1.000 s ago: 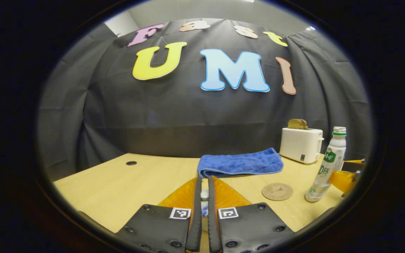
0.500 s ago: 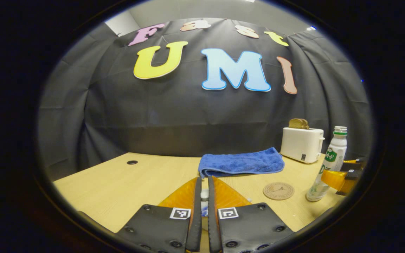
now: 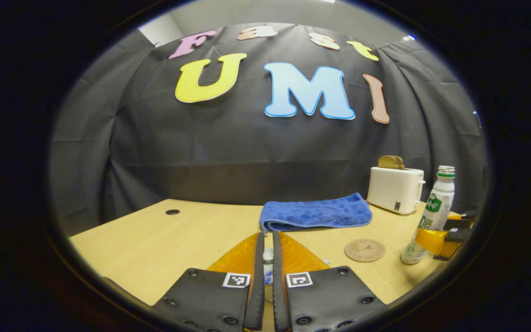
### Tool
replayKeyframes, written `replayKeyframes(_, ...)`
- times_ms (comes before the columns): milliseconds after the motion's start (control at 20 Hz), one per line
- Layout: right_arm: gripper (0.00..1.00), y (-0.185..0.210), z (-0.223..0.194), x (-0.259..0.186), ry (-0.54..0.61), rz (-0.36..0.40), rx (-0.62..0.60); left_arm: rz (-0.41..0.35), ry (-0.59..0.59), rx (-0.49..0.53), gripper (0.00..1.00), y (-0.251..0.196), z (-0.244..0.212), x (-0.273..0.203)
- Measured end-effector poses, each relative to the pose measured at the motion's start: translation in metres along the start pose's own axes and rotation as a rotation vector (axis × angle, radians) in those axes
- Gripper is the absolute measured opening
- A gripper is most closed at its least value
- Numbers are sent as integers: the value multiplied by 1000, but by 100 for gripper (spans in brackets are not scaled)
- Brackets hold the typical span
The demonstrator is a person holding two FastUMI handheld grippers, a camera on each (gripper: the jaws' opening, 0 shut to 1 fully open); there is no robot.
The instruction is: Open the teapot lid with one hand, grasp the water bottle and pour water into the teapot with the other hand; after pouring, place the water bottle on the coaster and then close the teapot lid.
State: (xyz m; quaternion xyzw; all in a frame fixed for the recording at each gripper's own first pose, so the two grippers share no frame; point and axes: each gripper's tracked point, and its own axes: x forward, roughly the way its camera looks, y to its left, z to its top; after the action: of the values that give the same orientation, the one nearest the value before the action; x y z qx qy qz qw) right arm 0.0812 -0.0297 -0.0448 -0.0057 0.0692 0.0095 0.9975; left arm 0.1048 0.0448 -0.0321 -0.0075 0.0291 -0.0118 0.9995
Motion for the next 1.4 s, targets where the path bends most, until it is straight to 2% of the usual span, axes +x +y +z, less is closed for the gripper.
replayKeyframes(250, 81, 0, 1, -1, 0, 4, -28, -6, 4, -4, 18, 0, 0, 1)
replayKeyframes(300, 81, 0, 2, -2, 0, 2, -37, -7, 5, -3, 14, -1, 0, 0)
replayKeyframes(500, 81, 6, 11, -2, -11, -12, -119, -8, 1, -7, 18, 0, 2, -3)
replayKeyframes(650, 81, 13, 20, -1, -25, -19, -215, -1, 1, -21, 18, 4, 2, -2)
replayKeyframes(700, 81, 14, 23, 0, -29, -24, -249, 3, 4, -23, 14, 6, 1, -3)
replayKeyframes(850, 82, 19, 32, 2, -52, -35, -361, 18, 8, -21, 18, 14, 1, -4)
replayKeyframes(1400, 82, 55, 67, 12, -180, -35, -854, 76, -13, -28, 18, 43, 10, -15)
